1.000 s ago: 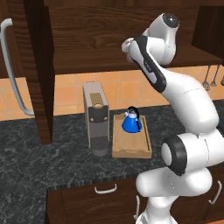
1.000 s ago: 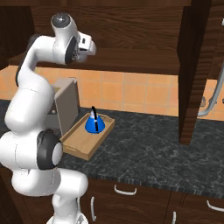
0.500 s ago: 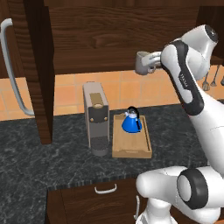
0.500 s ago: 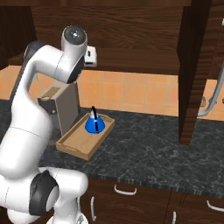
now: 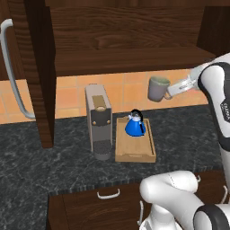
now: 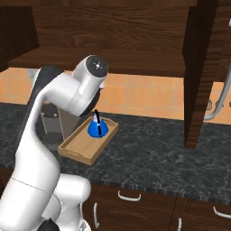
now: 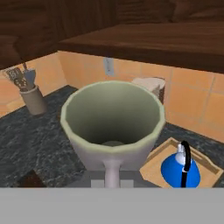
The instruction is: Pick the kettle from the counter and place it on the tray. Then pick the mug from the cabinet and place it on the tray. Then close the cabinet doors.
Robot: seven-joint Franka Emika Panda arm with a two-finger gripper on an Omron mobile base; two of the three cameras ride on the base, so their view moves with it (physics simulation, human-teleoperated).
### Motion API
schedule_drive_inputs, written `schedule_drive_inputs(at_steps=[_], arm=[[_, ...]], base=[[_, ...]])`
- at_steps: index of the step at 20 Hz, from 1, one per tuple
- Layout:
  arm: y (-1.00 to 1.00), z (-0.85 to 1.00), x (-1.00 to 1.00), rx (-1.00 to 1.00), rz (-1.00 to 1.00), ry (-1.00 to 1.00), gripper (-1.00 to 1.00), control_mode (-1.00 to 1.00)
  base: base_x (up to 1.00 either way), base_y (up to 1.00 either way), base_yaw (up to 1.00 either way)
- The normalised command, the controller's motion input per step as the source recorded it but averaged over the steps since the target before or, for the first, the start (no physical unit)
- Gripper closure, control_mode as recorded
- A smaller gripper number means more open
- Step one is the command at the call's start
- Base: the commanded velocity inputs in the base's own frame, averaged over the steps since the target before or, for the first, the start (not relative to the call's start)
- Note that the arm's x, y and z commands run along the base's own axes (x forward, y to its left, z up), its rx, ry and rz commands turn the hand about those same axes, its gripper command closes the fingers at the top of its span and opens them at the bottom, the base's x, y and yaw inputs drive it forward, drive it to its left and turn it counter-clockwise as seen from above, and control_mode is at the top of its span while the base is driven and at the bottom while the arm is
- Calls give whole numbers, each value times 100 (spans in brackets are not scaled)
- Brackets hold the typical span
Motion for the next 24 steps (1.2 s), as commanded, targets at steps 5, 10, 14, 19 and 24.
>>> schedule_drive_inputs(at_steps=[5,10,14,19,24], arm=[[0,-83,-44,0,20,0,100,-100],[0,-78,-11,-4,12,0,100,-100],[1,-68,0,-10,6,0,100,-100],[0,-53,14,-7,1,0,100,-100],[0,-30,35,-2,14,-3,100,-100]], base=[[0,0,0],[0,0,0],[0,0,0],[0,0,0],[0,0,0]])
